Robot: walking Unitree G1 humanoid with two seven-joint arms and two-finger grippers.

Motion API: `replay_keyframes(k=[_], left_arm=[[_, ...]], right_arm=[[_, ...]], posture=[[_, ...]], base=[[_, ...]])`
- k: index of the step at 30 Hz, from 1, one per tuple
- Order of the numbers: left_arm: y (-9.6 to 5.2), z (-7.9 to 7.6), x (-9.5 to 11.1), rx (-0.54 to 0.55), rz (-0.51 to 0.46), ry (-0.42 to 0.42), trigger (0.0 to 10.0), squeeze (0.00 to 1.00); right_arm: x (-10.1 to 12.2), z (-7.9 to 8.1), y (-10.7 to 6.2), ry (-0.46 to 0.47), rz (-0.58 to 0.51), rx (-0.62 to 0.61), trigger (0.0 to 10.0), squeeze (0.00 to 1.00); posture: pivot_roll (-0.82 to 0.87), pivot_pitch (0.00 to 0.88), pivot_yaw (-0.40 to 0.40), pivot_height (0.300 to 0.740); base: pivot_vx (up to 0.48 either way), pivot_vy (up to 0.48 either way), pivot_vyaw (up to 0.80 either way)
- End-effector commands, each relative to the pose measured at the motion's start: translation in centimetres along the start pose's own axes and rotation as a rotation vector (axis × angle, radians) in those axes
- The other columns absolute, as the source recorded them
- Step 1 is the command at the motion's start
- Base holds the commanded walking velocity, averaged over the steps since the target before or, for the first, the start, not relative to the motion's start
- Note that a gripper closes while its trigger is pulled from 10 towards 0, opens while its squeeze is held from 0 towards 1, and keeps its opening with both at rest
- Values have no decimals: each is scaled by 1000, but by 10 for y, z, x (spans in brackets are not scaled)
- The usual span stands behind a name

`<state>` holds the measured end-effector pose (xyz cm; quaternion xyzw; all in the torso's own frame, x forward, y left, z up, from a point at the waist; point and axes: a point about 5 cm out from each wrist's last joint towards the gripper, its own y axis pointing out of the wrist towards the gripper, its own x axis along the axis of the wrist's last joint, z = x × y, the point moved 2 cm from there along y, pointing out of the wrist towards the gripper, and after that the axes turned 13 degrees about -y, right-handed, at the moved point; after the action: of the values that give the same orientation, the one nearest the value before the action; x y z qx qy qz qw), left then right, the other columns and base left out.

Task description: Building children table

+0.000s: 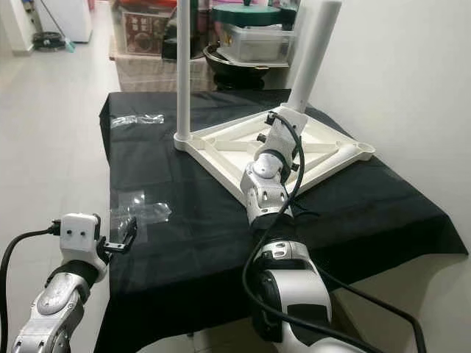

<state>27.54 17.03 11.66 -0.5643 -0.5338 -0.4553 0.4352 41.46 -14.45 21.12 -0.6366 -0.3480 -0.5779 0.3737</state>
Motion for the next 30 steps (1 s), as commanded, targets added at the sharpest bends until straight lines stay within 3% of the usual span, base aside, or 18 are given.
replay_keyframes(k=[1,23,24,27,28,29,30], left_arm=[[2,-2,-2,-8,4,6,10000,0],[3,-6,-5,-23,10,2,10000,0],[3,-6,-5,-23,9,2,10000,0],[3,-6,-5,-23,9,2,10000,0],[3,-5,-5,-23,9,3,10000,0],[3,-5,-5,-23,10,3,10000,0],[3,-5,-5,-23,10,3,10000,0]], right_arm=[[-37,8,-5,9,190,47,10000,0],[-25,10,-7,27,198,90,10000,0],[-24,10,-7,33,195,93,10000,310],[-24,10,-7,36,193,95,10000,310],[-23,10,-8,43,193,97,10000,694],[-22,10,-8,44,192,97,10000,1000],[-22,10,-8,44,192,97,10000,1000]], posture=[[44,0,-87,740],[34,0,-85,740],[34,0,-85,740],[34,0,-85,740],[34,0,-85,740],[36,0,-85,740],[36,0,-85,740]], base=[[0,0,0],[0,0,0],[0,0,0],[0,0,0],[0,0,0],[0,0,0],[0,0,0]])
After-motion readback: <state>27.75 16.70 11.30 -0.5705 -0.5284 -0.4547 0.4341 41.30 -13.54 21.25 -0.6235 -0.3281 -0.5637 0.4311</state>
